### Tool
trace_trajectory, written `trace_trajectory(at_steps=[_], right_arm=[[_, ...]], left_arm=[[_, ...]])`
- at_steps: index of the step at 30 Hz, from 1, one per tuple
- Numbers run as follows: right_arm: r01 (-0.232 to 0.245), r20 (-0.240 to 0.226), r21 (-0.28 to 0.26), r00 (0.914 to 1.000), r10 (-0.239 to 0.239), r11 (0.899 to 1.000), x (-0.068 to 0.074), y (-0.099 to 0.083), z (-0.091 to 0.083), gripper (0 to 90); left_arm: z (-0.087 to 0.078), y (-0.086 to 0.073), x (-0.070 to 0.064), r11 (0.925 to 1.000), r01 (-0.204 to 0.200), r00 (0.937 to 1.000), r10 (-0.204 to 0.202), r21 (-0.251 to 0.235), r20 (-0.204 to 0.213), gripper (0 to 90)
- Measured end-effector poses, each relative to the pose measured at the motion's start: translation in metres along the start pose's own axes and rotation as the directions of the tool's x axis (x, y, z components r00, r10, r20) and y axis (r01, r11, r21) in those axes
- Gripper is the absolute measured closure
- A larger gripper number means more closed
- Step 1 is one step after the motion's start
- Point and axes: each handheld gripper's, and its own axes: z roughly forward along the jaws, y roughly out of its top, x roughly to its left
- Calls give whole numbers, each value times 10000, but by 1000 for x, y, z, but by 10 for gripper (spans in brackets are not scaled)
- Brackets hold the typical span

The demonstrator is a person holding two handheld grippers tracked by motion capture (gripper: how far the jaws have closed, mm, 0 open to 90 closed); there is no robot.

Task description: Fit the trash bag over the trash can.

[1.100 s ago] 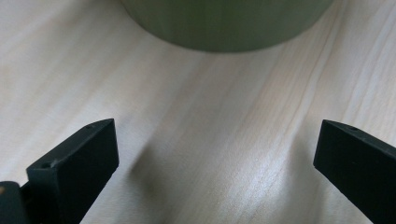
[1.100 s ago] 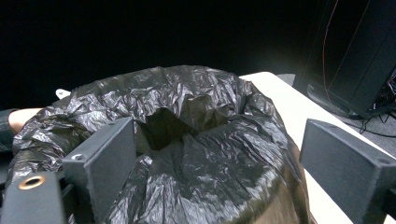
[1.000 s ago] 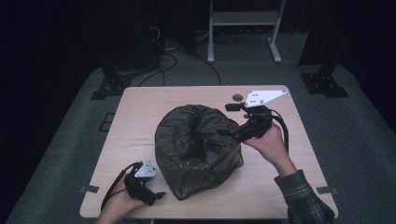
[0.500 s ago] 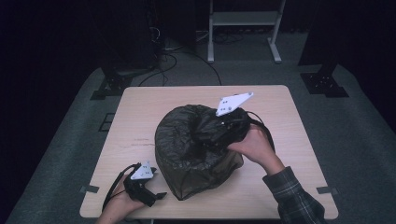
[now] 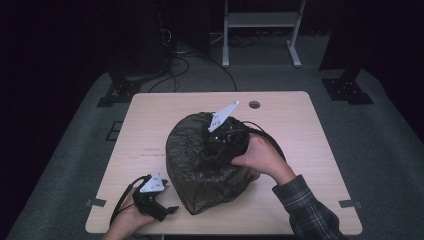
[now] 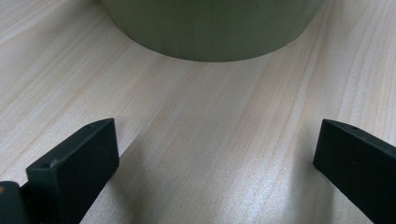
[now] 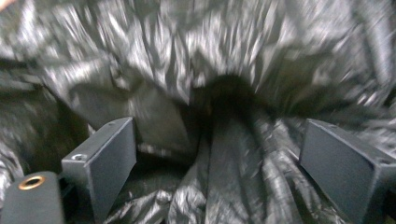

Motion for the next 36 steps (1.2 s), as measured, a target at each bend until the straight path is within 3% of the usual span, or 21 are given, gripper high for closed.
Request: trace_trajectory(at_steps=[4, 6, 14, 17, 20, 26, 32, 36], right_arm=[[98, 64, 503, 9999, -101, 9987, 1, -1, 7, 99], [173, 118, 1007, 9998, -186, 9948, 2, -2, 14, 99], [96, -51, 1312, 9999, -90, 9913, 2, 0, 17, 99], [20, -2, 756, 10000, -20, 9971, 1, 1, 9, 99], [45, 128, 617, 9999, -53, 9981, 1, 3, 3, 99], [136, 197, -248, 9997, -131, 9996, 3, 23, -10, 99], [203, 114, -718, 9997, -195, 9972, 3, 42, -8, 99], [316, -71, -818, 9995, -323, 9961, 4, 55, 4, 99]], left_arm=[[0, 0, 0, 10000, 3, 10000, -3, -1, 0, 0], [0, 0, 0, 10000, 2, 10000, -2, -1, 0, 0], [0, 0, 0, 10000, -3, 10000, 3, -6, 20, 0], [0, 0, -1, 10000, 1, 10000, -1, -8, 15, 0], [0, 0, -1, 10000, 1, 10000, -1, -8, 15, 0], [0, 0, -1, 10000, -1, 10000, 1, -8, 12, 0], [0, 0, -1, 10000, -1, 10000, 1, -1, 12, 0], [0, 0, -1, 10000, -2, 10000, 2, -1, 12, 0]])
